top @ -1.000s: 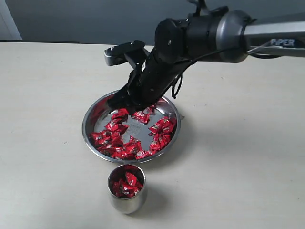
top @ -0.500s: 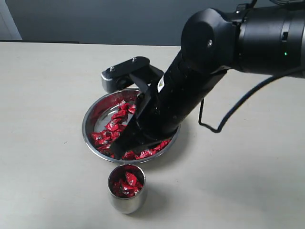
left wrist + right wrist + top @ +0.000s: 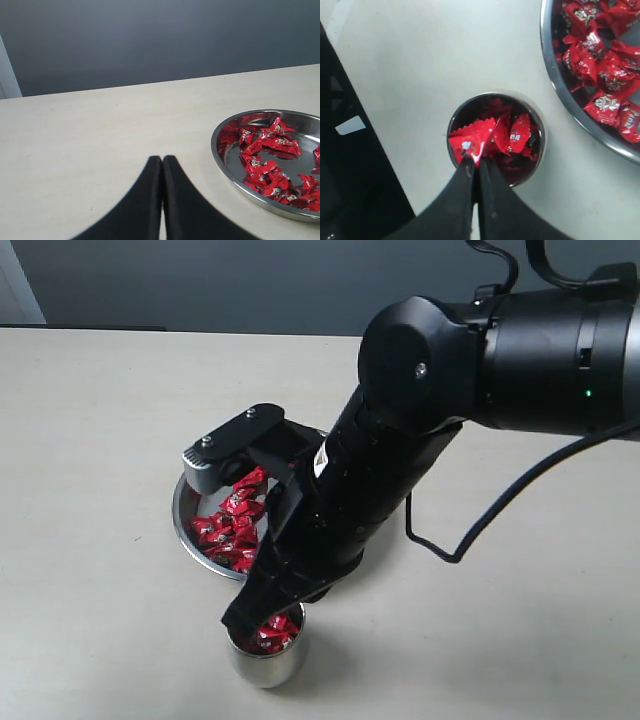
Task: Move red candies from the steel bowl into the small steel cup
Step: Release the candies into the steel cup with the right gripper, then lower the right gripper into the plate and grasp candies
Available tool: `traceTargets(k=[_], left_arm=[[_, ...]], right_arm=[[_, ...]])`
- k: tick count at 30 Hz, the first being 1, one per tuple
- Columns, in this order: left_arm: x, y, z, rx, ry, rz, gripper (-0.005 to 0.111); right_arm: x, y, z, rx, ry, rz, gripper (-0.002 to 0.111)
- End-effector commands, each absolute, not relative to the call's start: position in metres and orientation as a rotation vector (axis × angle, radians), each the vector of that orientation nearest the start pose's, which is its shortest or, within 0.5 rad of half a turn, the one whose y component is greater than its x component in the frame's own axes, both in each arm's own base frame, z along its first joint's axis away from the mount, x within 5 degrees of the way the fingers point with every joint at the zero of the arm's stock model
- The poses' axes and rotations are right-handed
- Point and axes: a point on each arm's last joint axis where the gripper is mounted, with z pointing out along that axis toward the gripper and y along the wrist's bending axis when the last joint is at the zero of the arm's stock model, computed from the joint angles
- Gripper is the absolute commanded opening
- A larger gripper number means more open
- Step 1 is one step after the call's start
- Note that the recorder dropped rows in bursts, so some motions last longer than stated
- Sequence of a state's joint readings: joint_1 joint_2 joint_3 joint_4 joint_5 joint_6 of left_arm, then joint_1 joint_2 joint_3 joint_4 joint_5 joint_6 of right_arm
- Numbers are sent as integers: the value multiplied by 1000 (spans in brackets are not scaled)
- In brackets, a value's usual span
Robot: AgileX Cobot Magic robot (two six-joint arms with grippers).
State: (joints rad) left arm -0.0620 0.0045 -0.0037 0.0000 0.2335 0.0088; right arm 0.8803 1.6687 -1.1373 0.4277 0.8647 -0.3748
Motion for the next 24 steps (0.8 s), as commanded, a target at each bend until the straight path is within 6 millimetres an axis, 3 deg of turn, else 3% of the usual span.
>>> traceTargets(k=[1, 8, 12, 17, 24], left_arm=[[55, -4, 192, 58, 1714, -45, 0], [55, -4, 192, 58, 1714, -45, 0], [55, -4, 192, 58, 1714, -45, 0], [55, -4, 192, 58, 1714, -45, 0], [55, -4, 192, 58, 1714, -45, 0]], right_arm=[[186, 271, 228, -1448, 2540, 610, 2], [186, 271, 228, -1468, 2520, 607, 38], [192, 273, 229, -1432, 2476, 591, 40], [222, 276, 233, -1205, 2328, 550, 40], [268, 270, 195, -1064, 2351, 452, 40]])
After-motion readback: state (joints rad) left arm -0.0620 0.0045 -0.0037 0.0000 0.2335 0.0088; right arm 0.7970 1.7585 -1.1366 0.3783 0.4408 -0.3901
